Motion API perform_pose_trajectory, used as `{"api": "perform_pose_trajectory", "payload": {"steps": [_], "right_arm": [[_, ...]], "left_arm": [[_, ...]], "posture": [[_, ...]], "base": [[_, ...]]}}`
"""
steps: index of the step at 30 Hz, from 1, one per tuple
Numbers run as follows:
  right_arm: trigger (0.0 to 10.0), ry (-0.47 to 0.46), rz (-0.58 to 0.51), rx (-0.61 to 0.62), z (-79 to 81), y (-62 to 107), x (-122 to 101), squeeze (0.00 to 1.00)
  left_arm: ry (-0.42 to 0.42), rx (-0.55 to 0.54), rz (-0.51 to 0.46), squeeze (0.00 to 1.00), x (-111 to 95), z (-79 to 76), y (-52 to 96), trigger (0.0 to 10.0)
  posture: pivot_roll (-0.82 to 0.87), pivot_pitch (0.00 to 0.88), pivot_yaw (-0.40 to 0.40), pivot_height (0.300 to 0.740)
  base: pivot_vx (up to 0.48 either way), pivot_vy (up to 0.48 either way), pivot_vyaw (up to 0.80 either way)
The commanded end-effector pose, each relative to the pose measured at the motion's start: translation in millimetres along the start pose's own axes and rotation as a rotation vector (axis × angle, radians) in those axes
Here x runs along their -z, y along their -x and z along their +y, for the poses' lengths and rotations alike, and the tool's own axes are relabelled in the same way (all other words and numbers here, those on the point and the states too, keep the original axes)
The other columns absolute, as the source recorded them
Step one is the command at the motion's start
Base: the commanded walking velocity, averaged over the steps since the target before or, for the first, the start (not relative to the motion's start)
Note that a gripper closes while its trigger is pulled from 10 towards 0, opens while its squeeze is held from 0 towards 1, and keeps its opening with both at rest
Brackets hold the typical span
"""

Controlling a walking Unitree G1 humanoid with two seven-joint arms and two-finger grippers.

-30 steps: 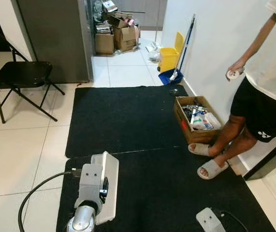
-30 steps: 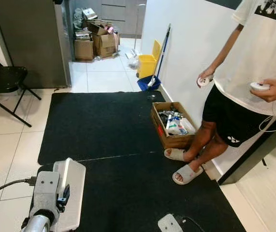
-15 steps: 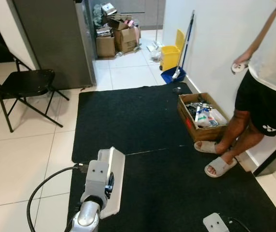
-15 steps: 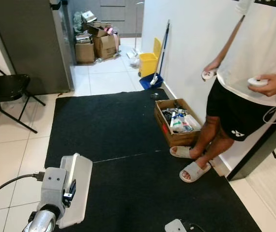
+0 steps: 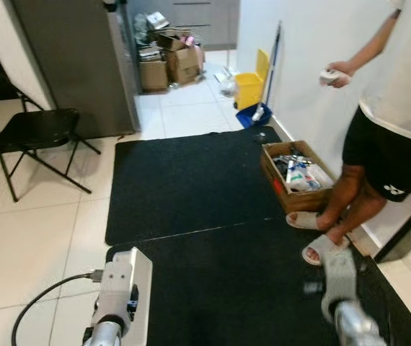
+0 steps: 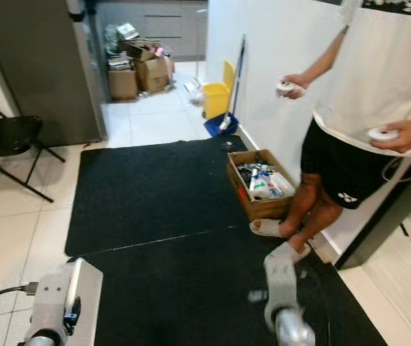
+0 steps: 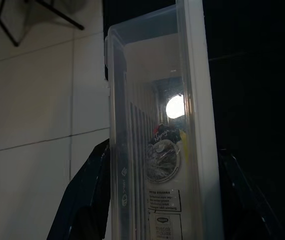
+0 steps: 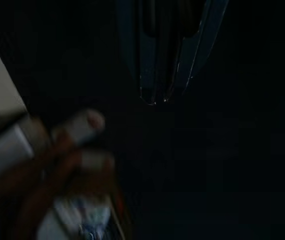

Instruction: Restocking fridge

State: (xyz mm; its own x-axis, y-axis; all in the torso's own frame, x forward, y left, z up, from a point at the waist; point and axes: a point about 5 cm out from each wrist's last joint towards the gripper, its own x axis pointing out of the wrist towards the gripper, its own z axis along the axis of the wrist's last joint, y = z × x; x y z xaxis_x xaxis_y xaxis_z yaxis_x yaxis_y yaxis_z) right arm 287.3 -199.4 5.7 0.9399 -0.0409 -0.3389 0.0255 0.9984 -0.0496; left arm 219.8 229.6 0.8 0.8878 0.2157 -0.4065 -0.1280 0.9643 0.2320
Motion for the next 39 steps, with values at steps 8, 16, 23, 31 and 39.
{"api": "perform_pose_trajectory", "payload": {"steps": [8, 16, 23, 31, 39], "right_arm": [[10.0, -0.058, -0.088, -0.066, 13.0, 2.6, -6.5, 0.00], [10.0, -0.001, -0.075, -0.161, 32.8, 14.8, 10.5, 0.00], [10.0, 0.016, -0.084, -0.179, 34.9, 16.6, 10.5, 0.00], [10.0, 0.032, -0.078, -0.186, 35.0, 17.5, 11.7, 0.00], [10.0, 0.044, -0.073, -0.195, 36.9, 18.6, 13.4, 0.00]], "left_arm": [[-0.030, 0.109, -0.185, 0.00, -34.9, -23.4, 3.4, 10.0], [-0.008, 0.156, -0.194, 0.00, -36.5, -33.6, 5.8, 10.0], [-0.024, 0.158, -0.200, 0.00, -38.2, -33.9, 7.1, 10.0], [-0.044, 0.185, -0.225, 0.00, -40.3, -36.3, 8.4, 10.0], [-0.041, 0.183, -0.223, 0.00, -40.6, -37.1, 9.0, 10.0]], "posture": [[-0.03, 0.069, -0.034, 0.740], [-0.04, 0.065, -0.036, 0.740], [-0.04, 0.063, -0.036, 0.740], [-0.04, 0.063, -0.037, 0.740], [-0.04, 0.067, -0.037, 0.740]], "base": [[0.000, 0.000, 0.00], [0.000, 0.000, 0.00], [0.000, 0.000, 0.00], [0.218, 0.000, 0.00], [0.480, 0.000, 0.00]]}}
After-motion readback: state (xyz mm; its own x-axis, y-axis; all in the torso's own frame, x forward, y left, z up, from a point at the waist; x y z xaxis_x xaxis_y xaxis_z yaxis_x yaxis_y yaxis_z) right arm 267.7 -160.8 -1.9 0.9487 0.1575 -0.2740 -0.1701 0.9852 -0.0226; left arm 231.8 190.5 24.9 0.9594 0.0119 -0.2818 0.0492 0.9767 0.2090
